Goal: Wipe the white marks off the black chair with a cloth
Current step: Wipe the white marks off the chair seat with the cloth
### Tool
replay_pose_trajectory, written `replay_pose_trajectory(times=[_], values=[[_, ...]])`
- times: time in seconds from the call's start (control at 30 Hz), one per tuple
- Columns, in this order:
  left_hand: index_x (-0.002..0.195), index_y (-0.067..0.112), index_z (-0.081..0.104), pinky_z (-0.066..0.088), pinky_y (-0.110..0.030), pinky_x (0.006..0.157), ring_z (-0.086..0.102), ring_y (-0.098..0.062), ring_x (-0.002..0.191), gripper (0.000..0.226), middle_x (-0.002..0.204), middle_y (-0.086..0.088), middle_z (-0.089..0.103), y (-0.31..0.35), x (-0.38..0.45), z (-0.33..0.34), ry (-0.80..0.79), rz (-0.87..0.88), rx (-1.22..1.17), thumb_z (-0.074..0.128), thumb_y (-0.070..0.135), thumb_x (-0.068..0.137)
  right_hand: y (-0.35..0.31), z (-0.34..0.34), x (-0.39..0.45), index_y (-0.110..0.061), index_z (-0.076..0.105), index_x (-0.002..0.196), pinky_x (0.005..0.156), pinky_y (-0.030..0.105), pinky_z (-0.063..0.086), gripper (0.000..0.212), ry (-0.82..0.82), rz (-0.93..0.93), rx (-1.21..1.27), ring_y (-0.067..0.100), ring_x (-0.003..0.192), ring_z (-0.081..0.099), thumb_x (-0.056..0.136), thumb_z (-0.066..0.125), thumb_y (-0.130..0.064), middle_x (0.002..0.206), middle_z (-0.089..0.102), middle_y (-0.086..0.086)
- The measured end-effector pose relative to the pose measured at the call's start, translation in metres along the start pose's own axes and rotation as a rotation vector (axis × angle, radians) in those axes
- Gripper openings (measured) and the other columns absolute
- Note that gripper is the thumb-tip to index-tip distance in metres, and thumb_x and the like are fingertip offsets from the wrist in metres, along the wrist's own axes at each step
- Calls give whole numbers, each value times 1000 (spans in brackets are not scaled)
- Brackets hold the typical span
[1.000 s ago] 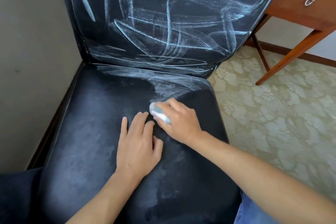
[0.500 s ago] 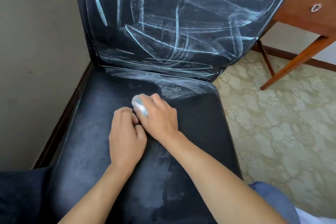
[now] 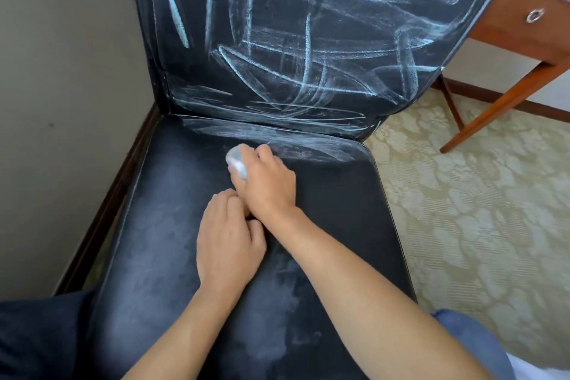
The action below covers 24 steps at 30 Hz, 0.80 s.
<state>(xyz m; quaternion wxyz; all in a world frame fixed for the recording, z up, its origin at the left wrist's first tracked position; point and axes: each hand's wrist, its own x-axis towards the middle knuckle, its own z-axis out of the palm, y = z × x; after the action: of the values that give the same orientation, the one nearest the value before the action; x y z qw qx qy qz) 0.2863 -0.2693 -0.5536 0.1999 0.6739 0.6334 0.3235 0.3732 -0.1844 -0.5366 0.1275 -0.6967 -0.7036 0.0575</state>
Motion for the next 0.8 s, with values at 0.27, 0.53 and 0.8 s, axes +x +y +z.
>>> replay_pose_trajectory(times=[0.27, 0.53, 0.8], values=[[124, 8, 64, 22, -58, 125, 43, -35, 145, 47, 147, -14, 55, -3, 0, 9, -179, 156, 345, 44, 32, 88, 146, -34, -8, -22, 53, 126, 71, 43, 44, 32, 215, 584, -167, 42, 103, 62, 103, 47, -43, 119, 50, 15], [121, 13, 67, 17, -51, 129, 44, -26, 147, 40, 143, -3, 60, -4, -1, 7, -148, 150, 257, 47, 26, 88, 16, -3, 23, -31, 61, 117, 84, 43, 53, 33, 65, 185, 93, 32, 103, 59, 98, 49, -54, 118, 51, 3], [97, 6, 69, 39, -51, 118, 56, -34, 133, 16, 131, -12, 64, -6, -2, 9, -25, 87, 177, 63, 7, 82, 77, -15, 14, -35, 52, 122, 67, 39, 40, 24, 113, 234, -124, 31, 101, 58, 104, 43, -48, 114, 51, 4]])
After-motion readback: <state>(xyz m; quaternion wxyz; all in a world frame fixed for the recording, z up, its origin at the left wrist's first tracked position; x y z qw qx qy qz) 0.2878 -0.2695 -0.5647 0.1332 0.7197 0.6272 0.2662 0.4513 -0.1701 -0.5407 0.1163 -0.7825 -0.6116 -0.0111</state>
